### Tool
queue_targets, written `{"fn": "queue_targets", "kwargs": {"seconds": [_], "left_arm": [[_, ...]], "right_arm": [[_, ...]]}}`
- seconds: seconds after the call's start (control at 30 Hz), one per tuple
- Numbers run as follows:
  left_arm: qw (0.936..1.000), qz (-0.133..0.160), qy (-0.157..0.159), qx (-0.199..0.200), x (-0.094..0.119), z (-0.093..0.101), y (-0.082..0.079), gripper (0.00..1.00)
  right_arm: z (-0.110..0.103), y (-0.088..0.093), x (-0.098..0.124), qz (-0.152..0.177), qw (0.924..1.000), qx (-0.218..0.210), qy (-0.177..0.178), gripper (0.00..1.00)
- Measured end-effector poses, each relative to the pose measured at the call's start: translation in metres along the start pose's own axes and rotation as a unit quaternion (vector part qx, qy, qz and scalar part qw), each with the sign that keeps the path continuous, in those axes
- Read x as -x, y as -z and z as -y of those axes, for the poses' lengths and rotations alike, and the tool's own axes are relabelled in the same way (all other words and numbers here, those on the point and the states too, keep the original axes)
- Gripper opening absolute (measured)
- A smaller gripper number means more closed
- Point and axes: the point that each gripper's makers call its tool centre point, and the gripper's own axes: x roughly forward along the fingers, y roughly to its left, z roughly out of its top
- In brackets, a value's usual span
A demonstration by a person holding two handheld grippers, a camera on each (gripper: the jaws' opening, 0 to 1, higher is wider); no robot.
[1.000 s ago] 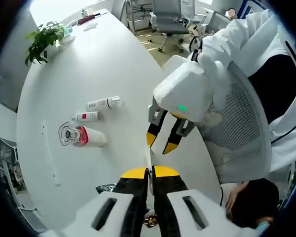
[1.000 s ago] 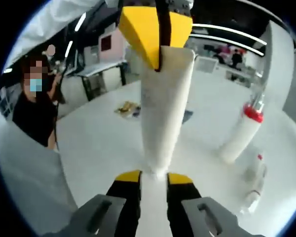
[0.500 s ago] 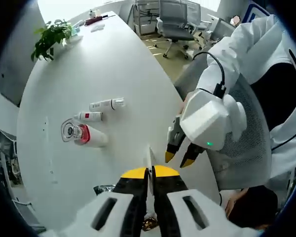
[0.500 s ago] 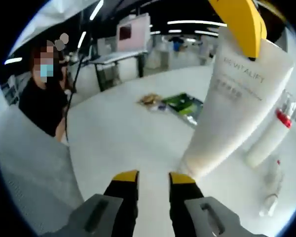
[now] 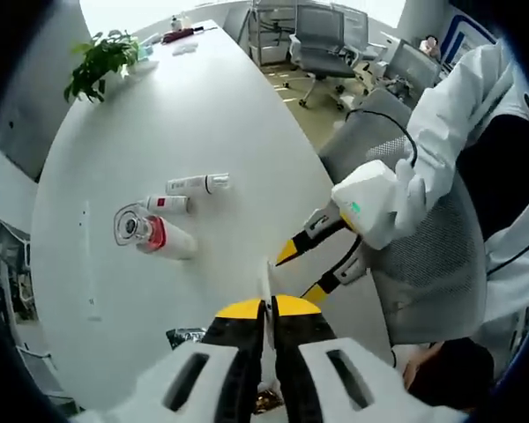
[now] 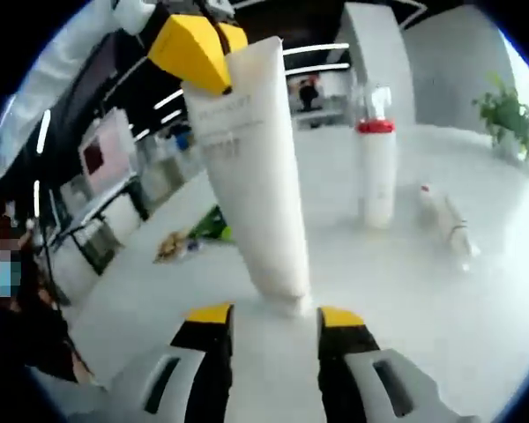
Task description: Arrange the skincare products in the storage area until every visible bottle or jar stands upright without overlapping.
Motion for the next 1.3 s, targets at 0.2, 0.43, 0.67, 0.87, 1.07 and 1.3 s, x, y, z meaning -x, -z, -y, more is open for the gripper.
{"fn": "queue_targets", "kwargs": {"seconds": [0.2, 0.43, 0.67, 0.87, 1.07, 1.3], "left_arm": [[1.0, 0.005, 0.0, 0.007, 0.0, -0.002, 0.001, 0.01], [0.9997, 0.021, -0.003, 0.014, 0.0, -0.014, 0.0, 0.01], [0.9995, 0.025, -0.006, 0.02, 0.0, -0.03, 0.0, 0.01], [0.9986, 0.032, -0.013, 0.04, 0.0, -0.044, 0.0, 0.01], [0.9978, 0.037, -0.026, 0.05, -0.001, -0.058, -0.003, 0.01], [0.9958, 0.04, -0.027, 0.077, -0.001, -0.068, -0.006, 0.01]], "right_arm": [[-0.003, -0.005, -0.018, 0.014, 0.9982, -0.051, 0.028, 0.32], [0.014, -0.022, -0.028, 0.02, 0.9985, -0.022, 0.046, 0.27], [0.021, -0.031, -0.037, 0.031, 0.9985, 0.022, 0.038, 0.26], [0.026, -0.04, -0.046, 0.032, 0.9986, 0.038, 0.02, 0.26], [0.035, -0.049, -0.053, 0.028, 0.9977, 0.06, 0.015, 0.26], [0.042, -0.058, -0.063, 0.027, 0.9973, 0.068, 0.005, 0.26]]}}
